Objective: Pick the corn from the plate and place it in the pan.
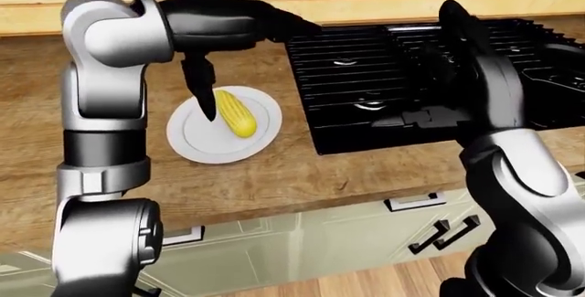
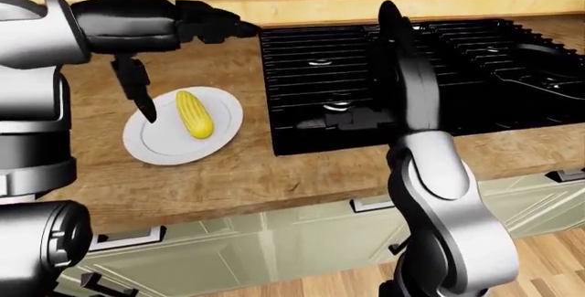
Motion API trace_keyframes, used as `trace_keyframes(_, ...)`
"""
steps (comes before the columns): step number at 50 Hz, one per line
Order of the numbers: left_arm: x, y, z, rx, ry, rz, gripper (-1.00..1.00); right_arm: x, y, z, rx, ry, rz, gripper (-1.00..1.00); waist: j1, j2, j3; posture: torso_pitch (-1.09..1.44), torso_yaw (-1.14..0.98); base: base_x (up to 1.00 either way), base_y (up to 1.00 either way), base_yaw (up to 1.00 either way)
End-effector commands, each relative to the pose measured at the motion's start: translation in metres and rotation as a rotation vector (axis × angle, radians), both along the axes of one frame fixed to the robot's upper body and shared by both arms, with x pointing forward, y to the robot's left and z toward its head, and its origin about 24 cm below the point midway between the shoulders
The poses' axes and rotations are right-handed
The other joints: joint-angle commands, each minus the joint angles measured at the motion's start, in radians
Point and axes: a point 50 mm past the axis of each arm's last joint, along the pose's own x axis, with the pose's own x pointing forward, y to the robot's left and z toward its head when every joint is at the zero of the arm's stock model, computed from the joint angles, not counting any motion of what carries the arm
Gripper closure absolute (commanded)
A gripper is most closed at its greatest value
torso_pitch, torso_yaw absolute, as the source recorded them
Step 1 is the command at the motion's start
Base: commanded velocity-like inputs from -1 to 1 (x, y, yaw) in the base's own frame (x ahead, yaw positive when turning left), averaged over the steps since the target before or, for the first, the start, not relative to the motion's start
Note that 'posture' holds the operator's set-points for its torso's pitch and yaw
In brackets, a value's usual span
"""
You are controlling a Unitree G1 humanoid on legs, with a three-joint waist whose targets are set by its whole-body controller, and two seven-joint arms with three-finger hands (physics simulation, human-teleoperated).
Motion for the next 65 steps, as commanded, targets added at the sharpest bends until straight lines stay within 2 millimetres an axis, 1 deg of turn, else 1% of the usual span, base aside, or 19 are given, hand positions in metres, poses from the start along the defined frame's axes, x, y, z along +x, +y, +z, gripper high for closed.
trace_keyframes(1,-0.007,0.0,0.015,-0.012,-0.076,-0.014,-0.83,-0.005,0.0,0.011,-0.002,-0.073,-0.002,-1.0,0.0,0.001,-0.027,0.0,0.0,0.0,0.0,0.0)
trace_keyframes(3,-0.008,-0.001,0.009,0.028,-0.079,-0.027,-0.77,-0.003,0.002,0.01,-0.005,-0.07,0.002,-1.0,0.0,0.002,-0.026,0.0,0.0,0.0,0.0,0.0)
trace_keyframes(5,-0.009,-0.001,0.008,0.045,-0.073,-0.035,-0.87,-0.004,0.002,0.011,-0.007,-0.07,0.002,-1.0,-0.001,0.003,-0.026,0.0,0.0,0.0,0.0,0.0)
trace_keyframes(8,-0.011,-0.003,0.01,0.063,-0.066,-0.046,-0.84,-0.004,0.002,0.011,-0.008,-0.07,0.004,-1.0,0.0,0.003,-0.027,0.0,0.0,0.0,0.0,0.0)
trace_keyframes(10,-0.01,-0.004,0.008,0.075,-0.066,-0.048,-0.76,-0.004,0.001,0.012,-0.007,-0.073,0.002,-1.0,0.001,0.002,-0.026,0.0,0.0,0.0,0.0,0.0)
trace_keyframes(11,-0.009,-0.005,0.007,0.081,-0.063,-0.051,-0.8,-0.005,0.001,0.013,-0.005,-0.075,0.001,-1.0,0.001,0.002,-0.025,0.0,0.0,0.0,0.0,0.0)
trace_keyframes(14,-0.008,-0.007,0.003,0.105,-0.067,-0.058,-0.65,-0.005,0.0,0.014,-0.005,-0.078,-0.001,-1.0,0.002,0.001,-0.023,0.0,0.0,0.0,0.0,0.0)
trace_keyframes(18,-0.008,-0.007,0.004,0.115,-0.063,-0.056,-0.63,-0.006,0.0,0.015,-0.004,-0.08,-0.001,-1.0,0.002,0.001,-0.024,0.0,0.0,0.0,0.0,0.0)
trace_keyframes(20,-0.009,-0.007,0.004,0.118,-0.06,-0.051,-0.49,-0.006,0.0,0.015,-0.004,-0.081,-0.001,-1.0,0.002,0.0,-0.024,0.0,0.0,0.0,0.0,0.0)
trace_keyframes(26,-0.009,-0.004,-0.001,0.142,-0.038,-0.041,-0.6,-0.007,-0.001,0.015,-0.004,-0.082,-0.002,-1.0,0.002,0.001,-0.023,0.0,0.0,0.0,0.0,0.0)
trace_keyframes(27,-0.009,-0.005,0.0,0.14,-0.034,-0.042,-0.69,-0.007,-0.001,0.016,-0.004,-0.082,-0.001,-1.0,0.002,0.001,-0.023,0.0,0.0,0.0,0.0,0.0)
trace_keyframes(29,-0.009,-0.004,-0.002,0.144,-0.023,-0.037,-0.52,-0.007,-0.001,0.015,-0.004,-0.082,-0.001,-1.0,0.002,0.001,-0.024,0.0,0.0,0.0,0.0,0.0)
trace_keyframes(33,-0.01,-0.003,-0.002,0.149,-0.022,-0.034,-0.46,-0.006,0.0,0.015,-0.003,-0.081,0.0,-1.0,0.002,0.0,-0.024,0.0,0.0,0.0,0.0,0.0)
trace_keyframes(39,-0.009,0.001,-0.003,0.164,-0.012,-0.022,-0.46,-0.006,0.0,0.014,-0.005,-0.077,0.002,-1.0,0.002,0.0,-0.024,0.0,0.0,0.0,0.0,0.0)
trace_keyframes(41,-0.008,0.002,-0.005,0.167,-0.012,-0.019,-0.29,-0.006,0.0,0.014,-0.006,-0.077,0.002,-1.0,0.002,0.0,-0.025,0.0,0.0,0.0,0.0,0.0)
trace_keyframes(50,-0.006,0.004,-0.011,0.182,-0.001,-0.013,-0.23,-0.007,-0.001,0.014,-0.005,-0.078,-0.001,-1.0,0.003,0.001,-0.026,0.0,0.0,0.0,0.0,0.0)
trace_keyframes(53,-0.007,0.006,-0.012,0.19,0.003,-0.008,-0.14,-0.006,0.0,0.014,-0.005,-0.078,0.0,-1.0,0.003,0.001,-0.027,0.0,0.0,0.0,0.0,0.0)
trace_keyframes(61,-0.007,0.008,-0.009,0.178,-0.015,-0.003,-0.22,-0.007,0.0,0.015,-0.006,-0.078,0.0,-1.0,0.002,0.001,-0.027,0.0,0.0,0.0,0.0,0.0)
trace_keyframes(65,-0.006,0.012,-0.011,0.178,-0.008,0.009,-0.2,-0.007,0.001,0.015,-0.006,-0.078,0.001,-1.0,0.002,0.002,-0.027,0.0,0.0,0.0,0.0,0.0)
